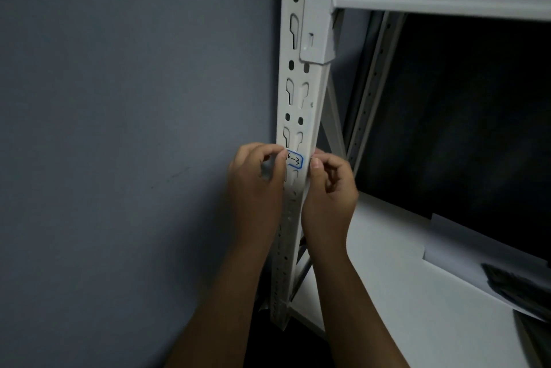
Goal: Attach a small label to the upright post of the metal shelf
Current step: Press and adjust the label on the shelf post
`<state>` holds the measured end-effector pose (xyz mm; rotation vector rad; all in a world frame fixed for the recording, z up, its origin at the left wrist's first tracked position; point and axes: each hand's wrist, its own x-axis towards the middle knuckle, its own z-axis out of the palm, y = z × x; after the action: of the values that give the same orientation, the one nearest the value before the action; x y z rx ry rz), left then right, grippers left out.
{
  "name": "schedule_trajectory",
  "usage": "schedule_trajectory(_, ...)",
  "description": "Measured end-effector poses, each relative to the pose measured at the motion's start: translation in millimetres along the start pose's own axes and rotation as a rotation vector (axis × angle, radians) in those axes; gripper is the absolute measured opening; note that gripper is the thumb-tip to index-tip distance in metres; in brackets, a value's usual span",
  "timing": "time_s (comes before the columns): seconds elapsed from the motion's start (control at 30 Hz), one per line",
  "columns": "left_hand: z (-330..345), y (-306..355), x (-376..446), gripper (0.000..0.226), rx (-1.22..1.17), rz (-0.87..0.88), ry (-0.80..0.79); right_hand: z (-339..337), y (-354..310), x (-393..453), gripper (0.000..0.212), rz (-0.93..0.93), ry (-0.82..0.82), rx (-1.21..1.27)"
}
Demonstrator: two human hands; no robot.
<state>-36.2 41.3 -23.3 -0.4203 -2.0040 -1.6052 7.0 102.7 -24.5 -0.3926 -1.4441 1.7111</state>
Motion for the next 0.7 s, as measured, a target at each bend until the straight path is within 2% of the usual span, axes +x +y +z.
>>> schedule_trajectory(0.2, 2.5, 3.8, -2.2, 0.010, -0.035, -0.015, 0.016, 0.3, 0.3, 0.9, 0.008, -0.005, -0.001, 0.005)
schedule_trajectory(0.33, 6.0, 4.6, -2.8, 0.022, -0.120, -0.162, 0.015, 0.6, 1.5, 1.7, 0.008, -0.005, -0.002, 0.005)
schedule_trajectory(0.47, 8.1, 7.7, -3.9, 0.022, -0.149, -0.242, -0.001, 0.8, 1.4, 1.7, 0.006, 0.010, -0.004, 0.019)
schedule_trajectory(0.6, 6.0, 9.1, -3.6, 0.022, -0.058, -0.133, -0.004, -0.7, 1.0, 1.0, 0.005, 0.021, -0.011, 0.019)
schedule_trajectory(0.7, 4.2, 9.1, -6.1, 0.008, -0.002, -0.075, 0.047, -2.9, 0.0, 1.5, 0.006, 0.033, -0.029, 0.033)
